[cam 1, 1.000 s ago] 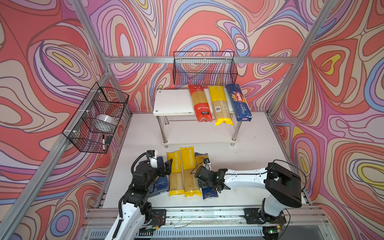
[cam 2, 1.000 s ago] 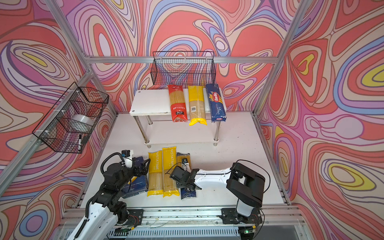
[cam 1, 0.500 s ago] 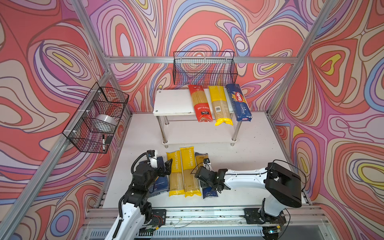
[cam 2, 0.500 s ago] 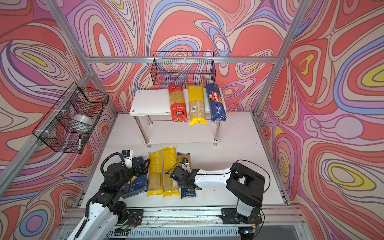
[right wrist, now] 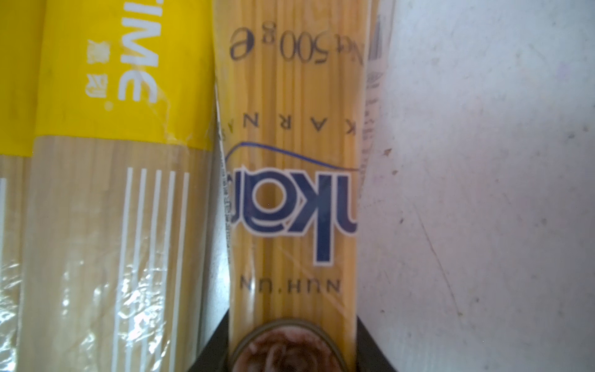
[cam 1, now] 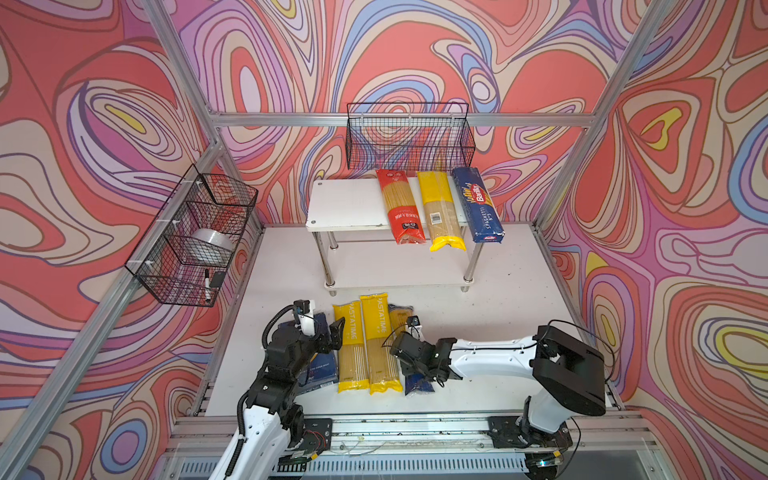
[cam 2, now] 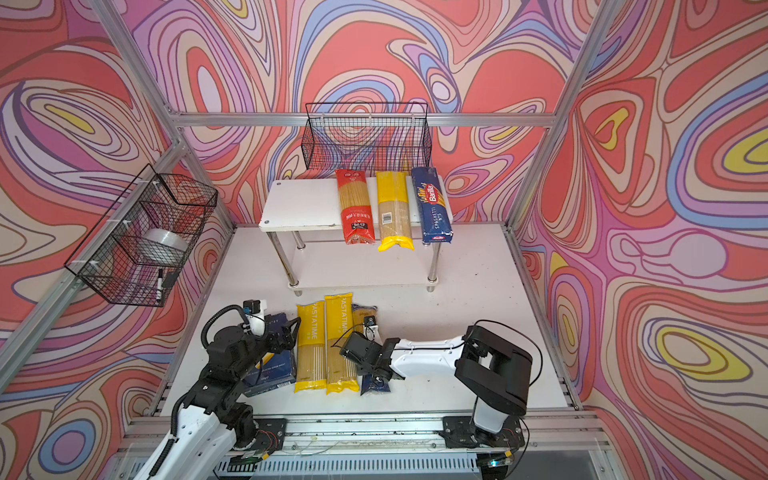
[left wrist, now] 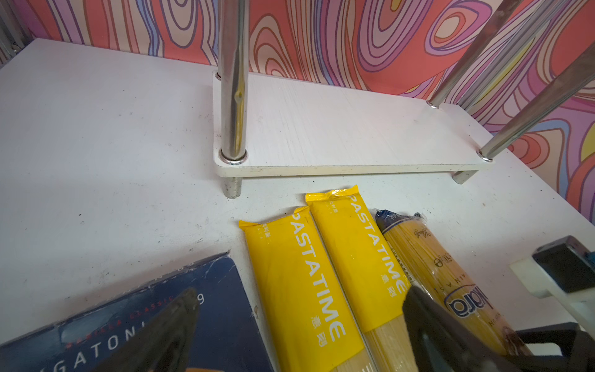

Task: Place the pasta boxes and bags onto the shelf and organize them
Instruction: 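Lower the right gripper around the ankara bag's blue end and close on it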

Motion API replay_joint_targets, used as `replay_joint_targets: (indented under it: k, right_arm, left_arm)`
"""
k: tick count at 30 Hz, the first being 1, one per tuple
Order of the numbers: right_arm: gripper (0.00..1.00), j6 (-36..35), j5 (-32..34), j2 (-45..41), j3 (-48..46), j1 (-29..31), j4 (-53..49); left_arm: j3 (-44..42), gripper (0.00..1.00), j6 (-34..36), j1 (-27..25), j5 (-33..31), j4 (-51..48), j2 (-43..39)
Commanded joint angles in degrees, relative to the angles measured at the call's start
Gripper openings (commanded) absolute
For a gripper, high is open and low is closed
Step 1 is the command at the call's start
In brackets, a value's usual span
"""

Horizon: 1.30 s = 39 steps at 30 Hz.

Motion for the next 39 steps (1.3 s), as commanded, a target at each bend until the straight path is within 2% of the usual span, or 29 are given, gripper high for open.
replay_joint_targets:
  k: [1,3,16,30,39]
  right_arm:
    - [0.33,0.5,-1.9,-0.9,-0.8,0.3,-0.6]
    - [0.25,0.4,-1.8,-1.4,-0.7,0.3,-0.9]
    - [0.02,-0.2,-1.7,-8.7,-1.8,0.3,0.6]
    - [0.0,-1.8,-2.2,-15.3,-2.4,0.3,3.2]
    - [0.0,-2.6,-1.8,-17.2,-0.7,0.3,0.5]
  left_arm:
    - [1.0,1.0,0.4,-0.2,-0.1,1.1,0.0]
    - [1.1,1.0,0.4,-0.1,0.0,1.1,0.0]
    - [0.9,1.0,0.3,-0.2,-0.5,0.8,-0.7]
    - [1.0,1.0,0.3,-0.2,-0.4,0.8,-0.6]
    - [1.0,1.0,0.2,-0.2,-0.7,0.8,-0.6]
